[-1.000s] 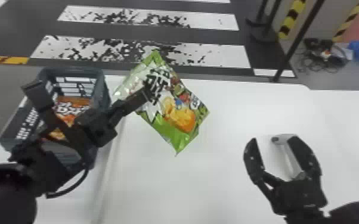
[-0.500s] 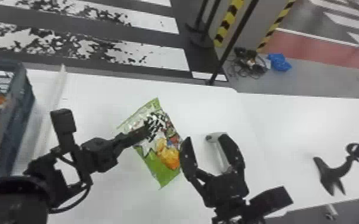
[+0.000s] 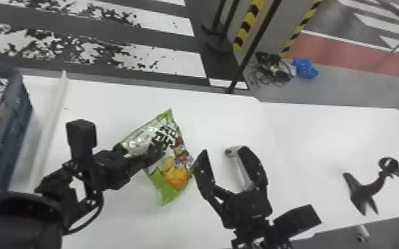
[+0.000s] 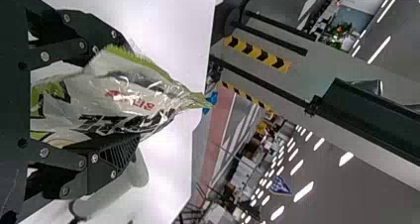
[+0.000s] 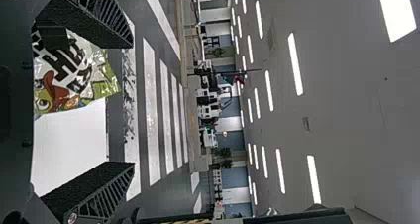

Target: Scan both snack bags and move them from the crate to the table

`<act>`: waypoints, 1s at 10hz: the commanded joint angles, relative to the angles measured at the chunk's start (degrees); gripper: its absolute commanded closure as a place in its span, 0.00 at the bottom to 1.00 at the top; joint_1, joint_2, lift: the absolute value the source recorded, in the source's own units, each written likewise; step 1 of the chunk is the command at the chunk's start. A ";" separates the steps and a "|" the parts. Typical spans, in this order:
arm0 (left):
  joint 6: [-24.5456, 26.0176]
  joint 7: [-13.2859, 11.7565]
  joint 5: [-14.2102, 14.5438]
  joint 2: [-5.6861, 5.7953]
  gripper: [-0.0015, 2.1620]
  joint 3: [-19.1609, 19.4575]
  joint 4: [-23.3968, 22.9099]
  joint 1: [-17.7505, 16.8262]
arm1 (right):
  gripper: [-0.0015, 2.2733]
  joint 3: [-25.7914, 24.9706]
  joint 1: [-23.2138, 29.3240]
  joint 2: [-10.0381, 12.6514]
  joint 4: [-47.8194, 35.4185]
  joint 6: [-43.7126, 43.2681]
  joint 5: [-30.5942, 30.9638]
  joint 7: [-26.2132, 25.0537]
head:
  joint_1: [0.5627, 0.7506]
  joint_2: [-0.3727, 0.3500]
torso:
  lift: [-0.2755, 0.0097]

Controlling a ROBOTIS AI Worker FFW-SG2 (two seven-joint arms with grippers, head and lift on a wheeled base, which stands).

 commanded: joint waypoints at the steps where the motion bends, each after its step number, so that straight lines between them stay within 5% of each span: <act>1: -0.02 3.92 -10.06 0.61 0.01 -1.16 -4.53 1.34 | 0.04 -0.08 0.00 0.01 -0.09 0.00 0.00 0.55 | 0.70 0.03 | 0.66; 4: -0.20 11.56 -25.88 1.67 0.02 -3.18 -8.93 3.72 | 0.04 -0.08 0.00 0.01 -0.09 0.00 -0.09 1.43 | 0.70 0.08 | 0.66; 6: -6.35 21.67 -33.17 4.48 0.02 -5.47 -12.62 7.15 | 0.04 -0.52 -0.09 0.01 0.26 0.17 -1.06 3.28 | 0.70 0.14 | 0.66; 8: -12.68 21.41 -30.98 6.33 0.03 -1.86 -18.42 12.77 | 0.04 -1.23 -0.53 0.01 0.70 1.76 -2.29 5.56 | 0.70 0.18 | 0.66; 9: -15.67 20.18 -26.58 7.29 0.03 1.04 -21.14 15.67 | 0.04 -1.23 -0.97 0.01 0.70 3.69 -2.29 6.09 | 0.70 0.19 | 0.66; 10: -16.72 19.56 -25.09 7.56 0.03 3.67 -23.78 18.40 | 0.04 -1.23 -1.58 0.01 0.70 6.15 -2.73 6.70 | 0.70 0.21 | 0.66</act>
